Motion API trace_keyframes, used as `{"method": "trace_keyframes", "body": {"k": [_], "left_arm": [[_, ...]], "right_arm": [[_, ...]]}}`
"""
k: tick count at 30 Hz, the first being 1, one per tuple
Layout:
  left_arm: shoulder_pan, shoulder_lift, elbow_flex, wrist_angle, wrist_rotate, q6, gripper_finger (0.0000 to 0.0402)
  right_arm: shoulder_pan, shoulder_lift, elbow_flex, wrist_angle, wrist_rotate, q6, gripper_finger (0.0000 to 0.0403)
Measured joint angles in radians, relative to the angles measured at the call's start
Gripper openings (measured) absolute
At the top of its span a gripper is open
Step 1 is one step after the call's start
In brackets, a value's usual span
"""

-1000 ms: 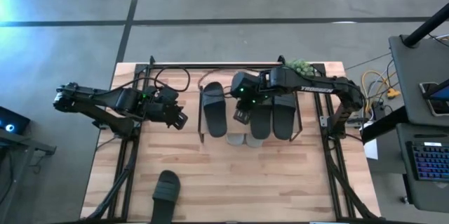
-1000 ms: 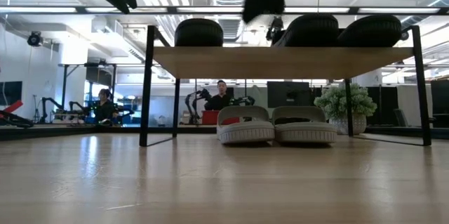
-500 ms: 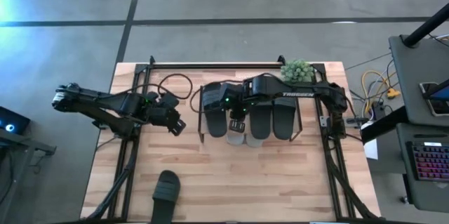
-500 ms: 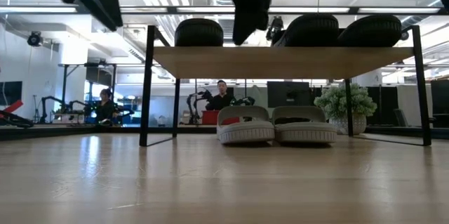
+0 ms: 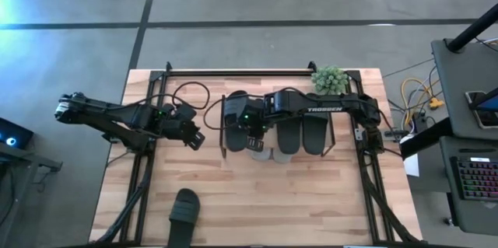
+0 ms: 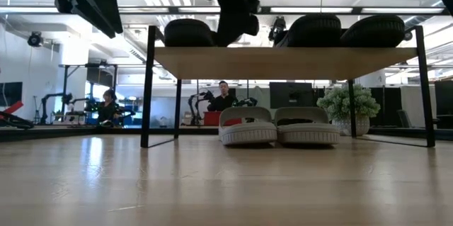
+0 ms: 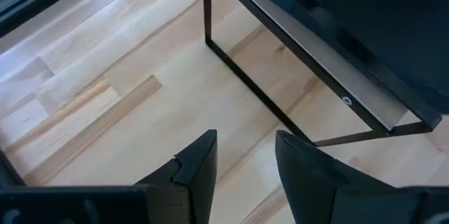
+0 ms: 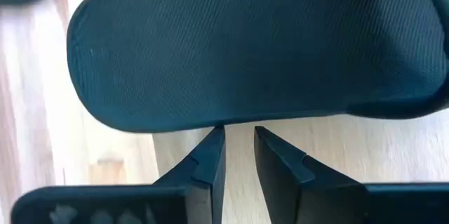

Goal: Pick and place slides into the shelf
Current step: Adjust the black slippers on the shelf, then put the black slipper on the shelf

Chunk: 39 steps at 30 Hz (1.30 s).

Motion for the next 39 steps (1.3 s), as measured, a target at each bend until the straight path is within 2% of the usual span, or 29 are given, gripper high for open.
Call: {"method": "trace_keyframes", "body": {"k": [7,12,16,19,22,28,34,39], "left_arm": [[0.000,-0.001,0.000,0.000,0.000,0.000,0.0130],[-0.006,-0.001,0.000,-0.007,0.032,0.042,0.0130],[-0.041,-0.001,0.001,-0.002,0.155,0.214,0.0130],[-0.093,-0.001,0.003,-0.003,0.279,0.264,0.0130],[-0.172,0.004,0.005,-0.004,0.334,0.218,0.0130],[-0.393,0.082,0.017,-0.014,0.312,0.028,0.0109],[-0.654,0.269,0.131,-0.023,0.271,-0.131,0.0074],[-0.774,0.453,0.277,-0.077,0.270,-0.230,0.0068]], "right_arm": [[0.000,-0.001,0.000,-0.001,0.000,0.016,0.0068],[0.000,-0.021,-0.002,-0.089,0.001,0.002,0.0068],[0.000,-0.079,-0.002,-0.082,0.054,-0.002,0.0068],[0.000,-0.135,-0.002,-0.078,0.117,0.008,0.0068],[0.000,-0.184,-0.002,-0.083,0.194,0.028,0.0068],[0.000,-0.262,-0.002,-0.085,0.295,0.028,0.0068],[-0.001,-0.293,-0.002,-0.090,0.319,0.018,0.0068],[-0.001,-0.285,-0.002,-0.092,0.319,-0.021,0.0068]]}}
